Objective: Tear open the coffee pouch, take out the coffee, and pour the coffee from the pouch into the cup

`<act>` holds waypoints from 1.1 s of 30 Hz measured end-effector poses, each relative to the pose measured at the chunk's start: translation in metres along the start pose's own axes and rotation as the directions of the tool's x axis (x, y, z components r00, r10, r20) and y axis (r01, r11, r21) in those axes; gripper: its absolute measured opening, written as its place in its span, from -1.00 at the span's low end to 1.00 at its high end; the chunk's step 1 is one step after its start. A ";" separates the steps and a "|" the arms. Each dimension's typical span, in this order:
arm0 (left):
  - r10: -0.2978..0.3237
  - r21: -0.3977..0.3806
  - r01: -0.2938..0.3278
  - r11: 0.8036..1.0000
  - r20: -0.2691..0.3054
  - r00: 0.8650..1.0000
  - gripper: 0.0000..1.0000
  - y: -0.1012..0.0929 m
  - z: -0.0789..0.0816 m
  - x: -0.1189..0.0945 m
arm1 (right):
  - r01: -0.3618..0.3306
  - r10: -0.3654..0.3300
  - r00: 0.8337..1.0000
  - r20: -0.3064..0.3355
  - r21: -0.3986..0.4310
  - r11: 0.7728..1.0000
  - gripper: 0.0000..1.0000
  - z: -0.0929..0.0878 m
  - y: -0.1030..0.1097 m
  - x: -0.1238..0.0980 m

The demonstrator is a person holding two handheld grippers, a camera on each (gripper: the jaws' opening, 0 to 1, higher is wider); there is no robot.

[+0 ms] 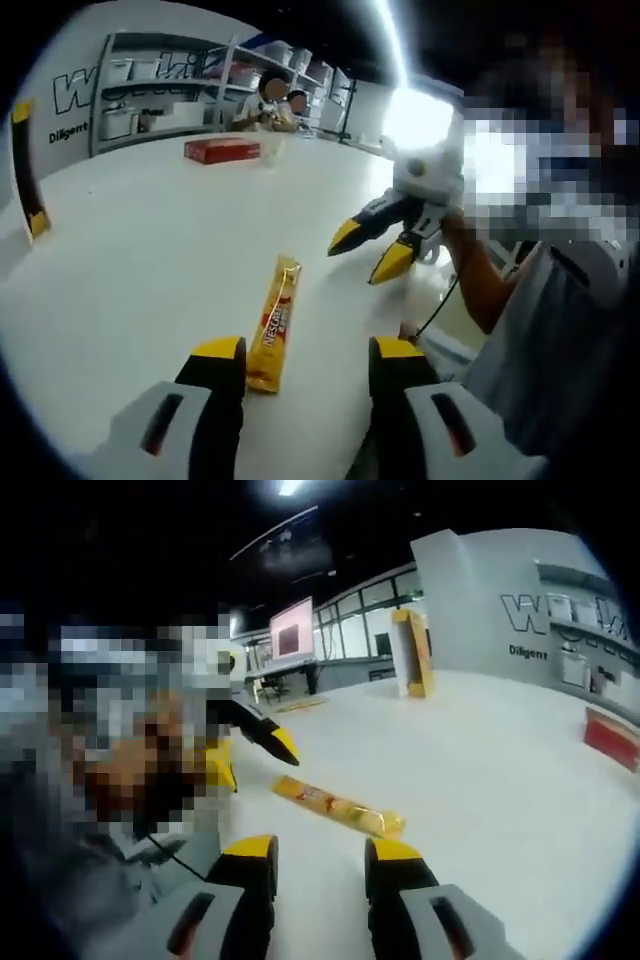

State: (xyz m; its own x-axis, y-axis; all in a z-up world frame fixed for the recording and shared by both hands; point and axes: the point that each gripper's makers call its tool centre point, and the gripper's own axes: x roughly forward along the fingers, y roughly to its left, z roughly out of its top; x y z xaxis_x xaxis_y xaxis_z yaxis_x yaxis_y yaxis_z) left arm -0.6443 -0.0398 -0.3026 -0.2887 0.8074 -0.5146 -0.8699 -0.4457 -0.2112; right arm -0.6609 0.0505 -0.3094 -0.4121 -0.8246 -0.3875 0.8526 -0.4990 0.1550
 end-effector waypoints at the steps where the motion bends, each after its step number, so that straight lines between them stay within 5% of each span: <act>1: -0.013 0.001 0.013 1.000 0.002 1.000 0.04 0.000 -0.001 -0.002 | 0.017 -0.017 1.000 -0.001 0.005 1.000 -0.28 0.001 -0.001 0.002; 10: -0.070 0.014 0.069 0.997 0.049 0.996 0.06 0.009 -0.001 -0.014 | 0.080 -0.079 0.997 -0.019 0.031 0.996 -0.26 0.010 0.002 0.012; 33: -0.054 0.050 0.051 0.997 0.062 0.997 0.23 0.021 -0.006 -0.014 | 0.106 -0.105 0.993 -0.057 0.029 0.994 -0.21 0.007 0.003 0.015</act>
State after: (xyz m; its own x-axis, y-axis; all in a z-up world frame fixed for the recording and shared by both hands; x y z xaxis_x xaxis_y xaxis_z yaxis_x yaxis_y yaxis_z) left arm -0.6560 -0.0626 -0.3053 -0.2654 0.8525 -0.4503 -0.9025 -0.3839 -0.1950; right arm -0.6669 0.0347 -0.3087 -0.4801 -0.7513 -0.4528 0.7941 -0.5915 0.1396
